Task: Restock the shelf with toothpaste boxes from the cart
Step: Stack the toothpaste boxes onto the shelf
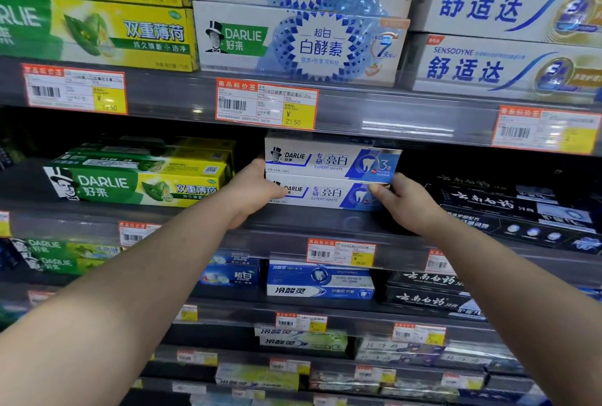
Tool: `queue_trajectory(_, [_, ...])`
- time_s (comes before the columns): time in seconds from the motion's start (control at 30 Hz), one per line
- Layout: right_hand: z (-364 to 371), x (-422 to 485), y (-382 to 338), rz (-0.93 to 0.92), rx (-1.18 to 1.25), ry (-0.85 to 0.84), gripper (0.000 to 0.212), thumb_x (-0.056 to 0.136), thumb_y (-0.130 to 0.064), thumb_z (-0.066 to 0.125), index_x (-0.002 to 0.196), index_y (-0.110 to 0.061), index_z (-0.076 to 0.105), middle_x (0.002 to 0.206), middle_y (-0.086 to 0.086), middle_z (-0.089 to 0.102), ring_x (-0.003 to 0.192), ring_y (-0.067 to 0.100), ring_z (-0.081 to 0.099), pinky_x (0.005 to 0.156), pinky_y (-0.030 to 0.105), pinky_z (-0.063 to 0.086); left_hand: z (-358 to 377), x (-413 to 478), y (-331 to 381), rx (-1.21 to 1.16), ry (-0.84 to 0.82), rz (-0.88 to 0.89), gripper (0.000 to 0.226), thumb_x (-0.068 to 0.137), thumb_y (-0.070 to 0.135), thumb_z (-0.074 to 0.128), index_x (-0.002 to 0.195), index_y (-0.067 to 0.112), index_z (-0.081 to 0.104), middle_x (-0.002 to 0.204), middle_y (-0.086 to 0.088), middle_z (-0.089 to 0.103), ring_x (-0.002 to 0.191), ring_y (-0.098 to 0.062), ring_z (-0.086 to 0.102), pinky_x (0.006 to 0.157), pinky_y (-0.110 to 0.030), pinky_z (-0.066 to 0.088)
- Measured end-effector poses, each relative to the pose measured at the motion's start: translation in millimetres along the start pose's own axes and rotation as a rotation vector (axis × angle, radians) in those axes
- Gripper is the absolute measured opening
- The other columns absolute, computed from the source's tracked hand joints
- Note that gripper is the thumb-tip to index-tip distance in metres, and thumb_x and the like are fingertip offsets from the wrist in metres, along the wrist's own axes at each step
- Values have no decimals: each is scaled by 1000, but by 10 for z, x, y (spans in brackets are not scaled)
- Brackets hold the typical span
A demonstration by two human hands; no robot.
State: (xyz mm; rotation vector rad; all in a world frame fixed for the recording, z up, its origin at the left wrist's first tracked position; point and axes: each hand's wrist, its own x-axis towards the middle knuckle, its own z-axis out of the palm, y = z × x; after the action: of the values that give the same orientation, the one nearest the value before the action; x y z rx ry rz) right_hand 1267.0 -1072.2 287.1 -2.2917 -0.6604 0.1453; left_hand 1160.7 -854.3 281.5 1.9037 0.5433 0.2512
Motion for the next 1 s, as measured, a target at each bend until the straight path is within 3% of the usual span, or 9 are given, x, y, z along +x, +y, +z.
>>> queue_trajectory(0.23, [-10,-13,1,8,23,-3,38,93,-30,50,123,-7,48,122,9,57,95,12,48,79,21,34,72,-41,41,-3,109,27,51,79,2,67,123,12,42,111,-3,59,104,-20,55,94,-33,45])
queue_trajectory(0.4, [-62,-99,50,-25,69,10,48,88,-33,58,128,-13,43,125,4,58,110,18,55,91,26,41,97,-168,82,23,215,84,47,79,8,68,119,12,44,105,1,55,97,-19,55,84,-30,44])
queue_trajectory(0.5, [-134,-196,65,-42,29,25,68,84,-38,61,140,-14,31,137,8,50,127,25,46,105,37,38,84,-323,104,53,251,152,54,78,9,69,127,13,45,113,1,54,107,-20,53,89,-30,43])
queue_trajectory(0.57, [-187,-289,40,-84,-31,68,74,85,-35,61,144,-12,24,144,12,40,132,27,40,106,36,34,70,-455,96,129,294,194,65,79,12,70,136,13,40,128,-4,51,118,-23,49,98,-33,41])
queue_trajectory(0.63, [-218,-382,-11,-174,-74,132,72,84,-32,63,142,-10,28,143,13,41,131,27,40,105,34,34,49,-606,68,239,358,219,68,79,18,71,138,13,38,138,-10,46,124,-25,46,103,-33,39])
queue_trajectory(0.73, [-159,-496,-118,-337,-106,186,63,82,-26,66,136,-9,39,133,14,48,125,28,44,104,33,34,9,-908,-11,372,408,233,64,79,20,71,136,12,42,132,-13,48,117,-24,50,96,-29,39])
queue_trajectory(0.87, [138,-685,-316,-481,-126,61,60,84,-30,63,137,-12,39,140,9,44,130,24,39,108,33,29,-97,-1367,-269,544,373,190,61,81,29,67,135,14,43,130,-10,47,121,-25,46,103,-34,38])
queue_trajectory(1.0, [595,-872,-453,-522,-230,-151,60,85,-40,58,138,-21,37,139,6,44,128,25,39,107,42,31,-291,-1770,-676,738,311,-22,67,85,39,61,141,16,33,148,-9,33,135,-25,33,110,-32,29])
